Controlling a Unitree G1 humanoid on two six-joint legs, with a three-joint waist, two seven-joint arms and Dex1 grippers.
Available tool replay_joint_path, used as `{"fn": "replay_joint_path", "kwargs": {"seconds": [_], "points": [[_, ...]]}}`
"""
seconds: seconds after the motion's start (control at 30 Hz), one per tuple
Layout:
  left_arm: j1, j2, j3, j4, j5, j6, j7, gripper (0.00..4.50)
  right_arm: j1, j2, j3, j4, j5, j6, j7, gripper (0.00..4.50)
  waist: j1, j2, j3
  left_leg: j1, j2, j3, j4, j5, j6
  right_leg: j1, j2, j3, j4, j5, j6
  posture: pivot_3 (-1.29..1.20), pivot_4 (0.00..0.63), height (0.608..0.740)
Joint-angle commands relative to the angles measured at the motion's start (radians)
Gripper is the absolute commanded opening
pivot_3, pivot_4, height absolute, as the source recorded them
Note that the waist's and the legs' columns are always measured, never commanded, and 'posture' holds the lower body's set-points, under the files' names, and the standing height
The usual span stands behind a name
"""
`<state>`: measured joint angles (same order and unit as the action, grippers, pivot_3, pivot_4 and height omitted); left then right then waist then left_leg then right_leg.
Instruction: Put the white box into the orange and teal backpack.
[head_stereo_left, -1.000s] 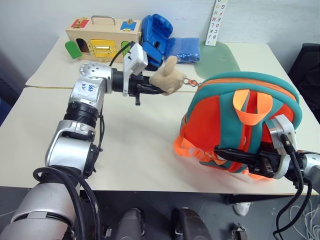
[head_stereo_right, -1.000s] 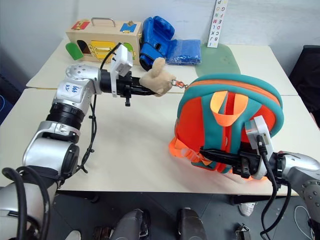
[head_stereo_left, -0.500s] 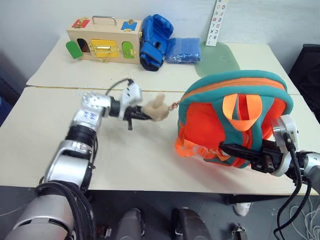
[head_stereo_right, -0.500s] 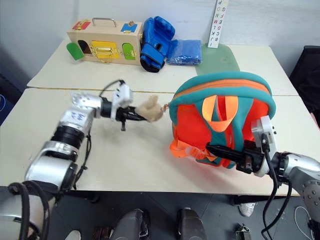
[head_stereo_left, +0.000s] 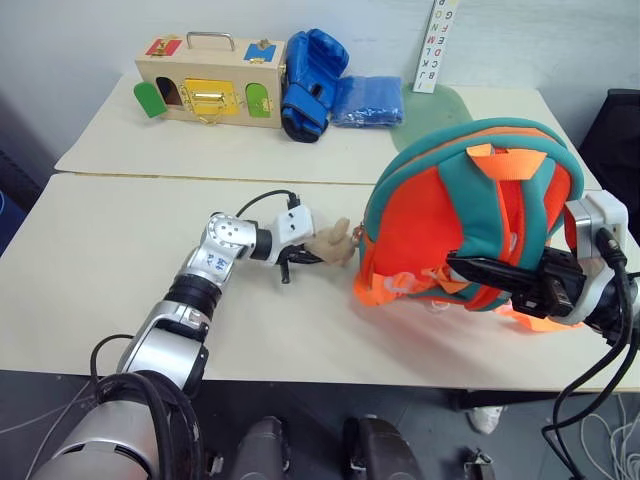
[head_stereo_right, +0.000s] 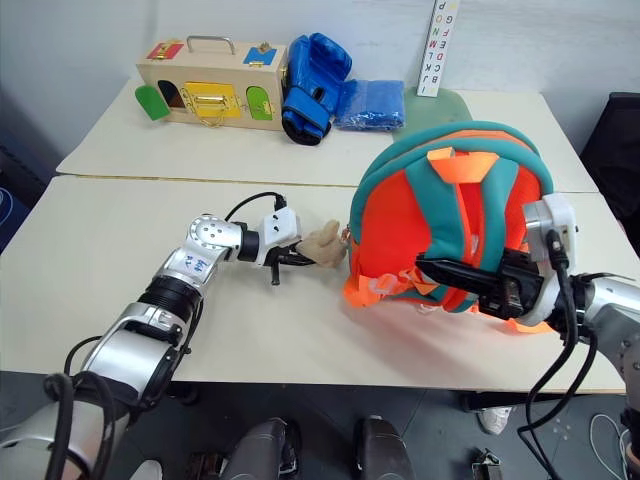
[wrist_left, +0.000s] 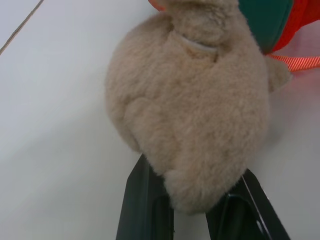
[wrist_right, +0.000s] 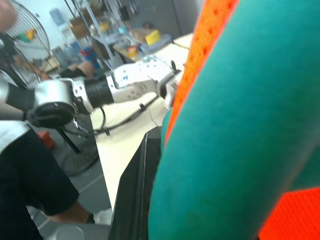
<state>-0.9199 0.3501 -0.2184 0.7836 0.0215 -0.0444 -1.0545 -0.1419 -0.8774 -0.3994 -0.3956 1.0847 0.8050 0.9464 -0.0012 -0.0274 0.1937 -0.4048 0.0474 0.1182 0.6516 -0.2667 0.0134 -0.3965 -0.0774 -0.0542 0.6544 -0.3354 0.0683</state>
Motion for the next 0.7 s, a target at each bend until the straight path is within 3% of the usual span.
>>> {"fn": "replay_joint_path", "kwargs": {"seconds": [0.03, 0.07, 0.1, 0.23, 0.4, 0.43, 0.53, 0.7], "points": [[0.045, 0.014, 0.045, -0.153, -0.089, 0.137, -0.057, 0.49, 0.005, -0.011, 0.057, -0.006, -0.154, -0.070, -0.040, 0.70, -0.003, 0.000, 0.000, 0.000, 0.000, 0.000, 0.000, 0.000, 0.000, 0.000, 0.000, 0.000, 0.000, 0.000, 0.000, 0.00, 0.150, 0.740], [0.059, 0.026, 0.061, -0.213, -0.119, 0.194, -0.071, 0.49, 0.012, -0.019, 0.075, 0.003, -0.197, -0.090, -0.033, 0.99, -0.004, 0.000, 0.000, 0.000, 0.000, 0.000, 0.000, 0.000, 0.000, 0.000, 0.000, 0.000, 0.000, 0.000, 0.000, 0.00, 0.150, 0.740], [0.082, 0.051, 0.083, -0.295, -0.161, 0.272, -0.094, 1.12, 0.027, -0.032, 0.069, 0.013, -0.212, -0.095, -0.013, 1.36, -0.004, 0.000, 0.000, 0.000, 0.000, 0.000, 0.000, 0.000, 0.000, -0.001, 0.000, 0.000, 0.000, 0.000, 0.000, 0.00, 0.150, 0.740], [0.189, 0.182, 0.191, -0.576, -0.307, 0.526, -0.126, 2.36, 0.106, -0.105, -0.044, 0.089, -0.248, -0.120, 0.096, 2.71, -0.006, 0.000, 0.000, 0.000, 0.001, 0.000, -0.001, 0.004, -0.007, -0.001, 0.001, 0.001, 0.001, 0.000, 0.000, 0.00, 0.150, 0.740], [0.326, 0.362, 0.348, -0.783, -0.458, 0.733, -0.138, 3.97, 0.209, -0.242, -0.252, 0.254, -0.267, -0.111, 0.298, 4.48, -0.003, 0.000, 0.000, 0.002, 0.000, 0.000, -0.001, 0.003, -0.006, 0.002, 0.000, 0.001, -0.001, 0.000, 0.000, 0.00, 0.150, 0.740], [0.374, 0.435, 0.416, -0.815, -0.508, 0.789, -0.176, 4.31, 0.233, -0.284, -0.320, 0.329, -0.283, -0.104, 0.357, 4.50, -0.004, 0.000, 0.000, 0.003, 0.000, 0.000, -0.002, 0.002, -0.004, 0.003, 0.000, 0.001, -0.001, 0.000, 0.000, 0.00, 0.150, 0.740], [0.466, 0.570, 0.562, -0.868, -0.604, 0.884, -0.201, 4.42, 0.253, -0.371, -0.410, 0.529, -0.352, -0.150, 0.460, 4.50, -0.009, 0.000, 0.000, 0.004, 0.001, 0.000, -0.004, 0.001, -0.003, 0.002, 0.001, 0.001, -0.002, -0.001, -0.001, 0.00, 0.150, 0.740], [0.498, 0.611, 0.687, -0.876, -0.678, 0.919, -0.134, 4.42, 0.154, -0.423, -0.373, 0.729, -0.409, -0.209, 0.488, 4.50, -0.003, 0.000, 0.000, 0.006, 0.000, 0.000, -0.004, 0.001, -0.003, 0.004, -0.001, 0.001, -0.002, -0.002, -0.003, 0.00, 0.150, 0.740]]}}
